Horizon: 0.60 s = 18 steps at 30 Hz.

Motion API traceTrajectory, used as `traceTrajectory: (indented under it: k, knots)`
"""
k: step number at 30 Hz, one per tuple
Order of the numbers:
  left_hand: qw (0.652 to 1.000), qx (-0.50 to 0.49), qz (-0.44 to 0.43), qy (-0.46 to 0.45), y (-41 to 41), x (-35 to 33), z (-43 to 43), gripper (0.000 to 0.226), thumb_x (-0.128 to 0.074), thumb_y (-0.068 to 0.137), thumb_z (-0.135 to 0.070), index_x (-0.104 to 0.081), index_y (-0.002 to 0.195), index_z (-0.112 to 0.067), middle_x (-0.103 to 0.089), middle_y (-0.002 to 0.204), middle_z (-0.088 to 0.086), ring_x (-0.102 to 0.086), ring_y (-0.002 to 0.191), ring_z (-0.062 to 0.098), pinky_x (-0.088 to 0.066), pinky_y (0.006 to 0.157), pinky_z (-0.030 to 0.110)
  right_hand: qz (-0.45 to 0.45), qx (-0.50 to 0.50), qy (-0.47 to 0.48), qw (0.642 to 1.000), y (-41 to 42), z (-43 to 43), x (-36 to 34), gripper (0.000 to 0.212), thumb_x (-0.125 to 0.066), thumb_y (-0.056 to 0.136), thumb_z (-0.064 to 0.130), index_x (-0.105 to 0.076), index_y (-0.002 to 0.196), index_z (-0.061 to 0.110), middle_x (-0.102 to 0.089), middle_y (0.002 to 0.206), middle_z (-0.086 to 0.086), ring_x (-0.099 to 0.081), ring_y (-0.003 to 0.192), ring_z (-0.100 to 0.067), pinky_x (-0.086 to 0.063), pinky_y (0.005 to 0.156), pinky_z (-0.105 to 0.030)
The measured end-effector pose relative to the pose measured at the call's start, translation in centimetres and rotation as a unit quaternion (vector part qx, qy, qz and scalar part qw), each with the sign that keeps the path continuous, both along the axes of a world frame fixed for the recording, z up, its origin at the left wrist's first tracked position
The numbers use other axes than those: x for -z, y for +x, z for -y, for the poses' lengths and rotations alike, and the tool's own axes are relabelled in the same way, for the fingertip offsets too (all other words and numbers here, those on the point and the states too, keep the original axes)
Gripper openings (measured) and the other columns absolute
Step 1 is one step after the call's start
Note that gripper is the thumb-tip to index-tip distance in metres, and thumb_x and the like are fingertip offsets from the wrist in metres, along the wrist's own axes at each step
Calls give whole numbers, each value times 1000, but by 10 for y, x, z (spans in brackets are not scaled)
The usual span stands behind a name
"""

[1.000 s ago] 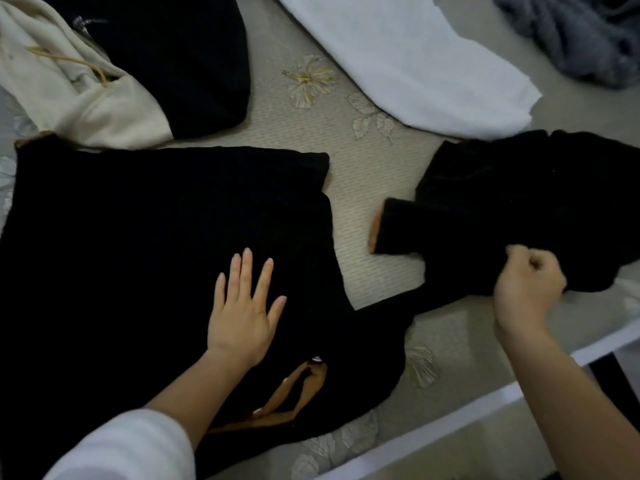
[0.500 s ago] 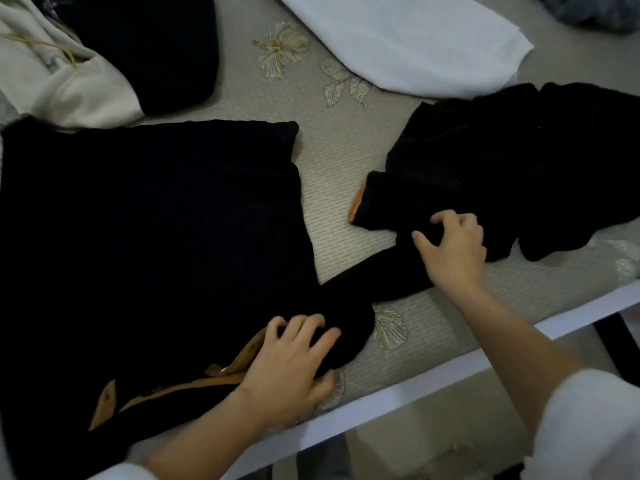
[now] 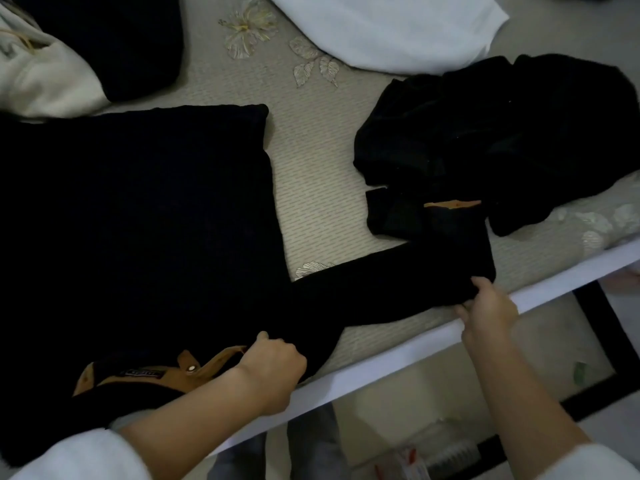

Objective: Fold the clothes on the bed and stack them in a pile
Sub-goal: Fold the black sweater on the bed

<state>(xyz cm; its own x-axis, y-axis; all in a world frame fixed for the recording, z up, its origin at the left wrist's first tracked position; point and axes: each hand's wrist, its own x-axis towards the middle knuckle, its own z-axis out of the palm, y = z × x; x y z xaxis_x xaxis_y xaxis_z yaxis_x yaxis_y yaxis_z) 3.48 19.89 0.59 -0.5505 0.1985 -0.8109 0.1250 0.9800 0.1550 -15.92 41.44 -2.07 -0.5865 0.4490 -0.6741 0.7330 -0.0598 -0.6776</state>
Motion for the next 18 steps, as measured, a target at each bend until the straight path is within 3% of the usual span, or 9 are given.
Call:
traceTrajectory:
  k: [2,4,6,8,10,12,14,16,18]
  knots:
    - [1000,-6,19,-4,-3,-1,-3,31,-48,91,-15,-55,121,-12,-54,116,10,-48,108,27,-40,89,40,1,-62,-24,998,-10,-1,-2,17,-68,86,18,-63,101,12,-65,108,-5,-64,97,-18,-56,73,-26]
    - [999,-22,45,7,-6,-4,-5,31,-49,91,-16,-56,120,-12,-54,115,9,-52,103,25,-45,84,36,19,-78,-69,994,-23,-2,-7,24,-71,84,15,-63,106,10,-66,108,-5,-66,98,-19,-57,80,-31]
    - [996,-36,80,34,-9,-7,-5,23,-51,88,-15,-58,110,-12,-57,105,5,-56,87,19,-48,74,29,4,-29,-75,997,-37,-6,-13,28,-72,80,11,-64,107,8,-67,107,-6,-66,93,-20,-57,79,-31]
    - [993,-33,105,53,-12,-9,0,8,-53,86,-15,-56,93,-15,-52,83,0,-47,66,12,-43,62,25,-69,34,-43,996,-47,-14,-22,12,-72,75,13,-66,86,11,-67,94,-4,-66,79,-17,-53,64,-27]
    - [990,-33,118,63,-13,-8,5,5,-56,84,-18,-56,88,-15,-45,72,-4,-40,57,9,-38,56,23,-128,64,-27,989,-46,-21,-27,6,-69,72,15,-66,77,14,-69,87,-3,-68,83,-19,-53,66,-28]
    - [989,-32,128,64,-13,-5,7,12,-57,84,-21,-60,93,-13,-44,70,-5,-38,55,8,-36,54,22,-103,44,-15,994,-38,-27,-22,9,-69,75,18,-67,83,14,-70,91,-2,-69,90,-21,-56,73,-30]
    - [990,-34,124,55,-13,0,3,16,-57,87,-27,-60,94,-13,-43,67,-6,-37,54,8,-34,53,21,-22,-25,-26,999,-29,-31,-14,20,-66,84,23,-64,100,10,-68,100,-5,-67,91,-20,-57,72,-31]
    - [992,-52,99,51,-16,5,0,18,-54,89,-35,-54,83,-18,-41,65,-7,-37,53,7,-33,52,20,35,-92,-10,995,-26,-33,-8,31,-65,87,25,-57,112,9,-65,103,-7,-65,86,-19,-54,66,-30]
    - [992,-95,49,63,-23,8,-2,26,-52,88,-44,-47,75,-22,-42,65,-8,-41,55,7,-35,52,22,26,-128,57,990,-31,-33,-5,44,-69,85,28,-54,120,7,-63,111,-10,-63,93,-22,-54,74,-34]
